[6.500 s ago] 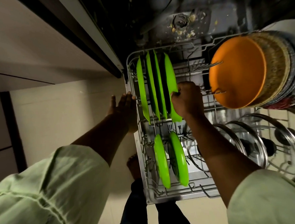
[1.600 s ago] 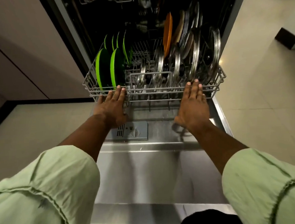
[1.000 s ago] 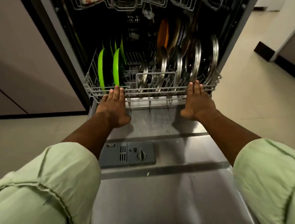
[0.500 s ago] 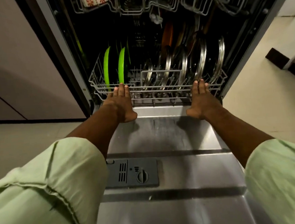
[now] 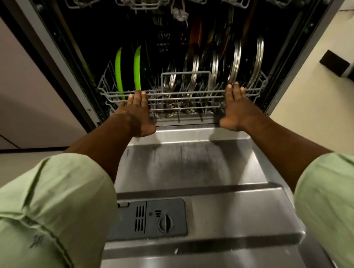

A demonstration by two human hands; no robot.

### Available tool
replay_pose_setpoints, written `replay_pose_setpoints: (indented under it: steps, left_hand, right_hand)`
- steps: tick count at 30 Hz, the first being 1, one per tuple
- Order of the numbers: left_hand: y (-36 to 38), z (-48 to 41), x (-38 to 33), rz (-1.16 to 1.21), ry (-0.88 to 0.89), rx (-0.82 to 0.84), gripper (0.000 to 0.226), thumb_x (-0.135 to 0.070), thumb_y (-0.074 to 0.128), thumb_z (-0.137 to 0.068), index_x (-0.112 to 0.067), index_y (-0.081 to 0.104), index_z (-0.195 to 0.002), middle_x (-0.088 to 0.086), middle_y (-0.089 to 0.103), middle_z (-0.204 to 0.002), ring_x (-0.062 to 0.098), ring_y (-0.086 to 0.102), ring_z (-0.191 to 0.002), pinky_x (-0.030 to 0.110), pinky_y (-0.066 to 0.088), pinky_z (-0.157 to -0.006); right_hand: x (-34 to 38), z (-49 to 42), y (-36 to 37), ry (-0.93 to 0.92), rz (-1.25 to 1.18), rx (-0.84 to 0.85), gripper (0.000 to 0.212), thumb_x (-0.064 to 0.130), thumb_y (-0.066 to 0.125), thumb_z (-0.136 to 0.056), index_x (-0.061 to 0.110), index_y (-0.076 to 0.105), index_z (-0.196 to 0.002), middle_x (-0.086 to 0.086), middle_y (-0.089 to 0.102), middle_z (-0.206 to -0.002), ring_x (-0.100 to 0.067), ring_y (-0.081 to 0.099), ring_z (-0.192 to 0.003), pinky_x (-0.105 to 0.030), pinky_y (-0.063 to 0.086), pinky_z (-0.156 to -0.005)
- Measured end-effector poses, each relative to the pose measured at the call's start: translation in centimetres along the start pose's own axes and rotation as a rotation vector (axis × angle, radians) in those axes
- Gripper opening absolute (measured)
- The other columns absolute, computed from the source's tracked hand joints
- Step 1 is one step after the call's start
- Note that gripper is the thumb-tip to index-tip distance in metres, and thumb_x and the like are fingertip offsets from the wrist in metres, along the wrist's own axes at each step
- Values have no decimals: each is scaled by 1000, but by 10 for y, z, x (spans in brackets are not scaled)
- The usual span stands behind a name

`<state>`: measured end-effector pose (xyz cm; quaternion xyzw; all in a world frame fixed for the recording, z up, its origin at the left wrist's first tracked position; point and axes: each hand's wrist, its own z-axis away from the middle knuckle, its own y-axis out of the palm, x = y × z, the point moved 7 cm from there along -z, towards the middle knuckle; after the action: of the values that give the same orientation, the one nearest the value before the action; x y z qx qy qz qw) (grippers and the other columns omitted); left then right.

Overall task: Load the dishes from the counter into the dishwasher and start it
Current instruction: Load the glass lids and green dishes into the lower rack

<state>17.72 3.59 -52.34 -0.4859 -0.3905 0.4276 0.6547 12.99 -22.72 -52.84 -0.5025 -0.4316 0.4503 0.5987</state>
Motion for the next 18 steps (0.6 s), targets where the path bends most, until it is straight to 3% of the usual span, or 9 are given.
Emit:
replay_pose_setpoints:
  steps: [11,15,18]
  left_hand:
    - [15,-7,1,-30,-22,-19,108,-47,56,-91,-3,-21,-153,19,-23,-161,35,-13,-151,49,0,-123]
    - [-6,5,-3,-18,-60,53,95,-47,47,-97,-6,-15,-155,16,-19,-163,31,-7,-152,50,4,-123]
    - [-21,31,-12,-64,-68,62,86,-46,41,-99,-10,-11,-157,12,-16,-164,30,-5,-153,53,4,-122]
  right_hand:
    - [-3,-5,12,-12,13,-17,111,28,66,-84,11,-20,-153,-10,-24,-160,-30,-14,-149,-44,14,-122]
    - [-4,5,-5,-21,38,79,101,35,59,-89,13,-15,-155,-10,-20,-162,-29,-11,-150,-44,8,-122]
    - [5,47,-13,-31,37,-32,95,33,58,-90,12,-7,-156,-13,-10,-163,-31,-7,-150,-44,2,-122]
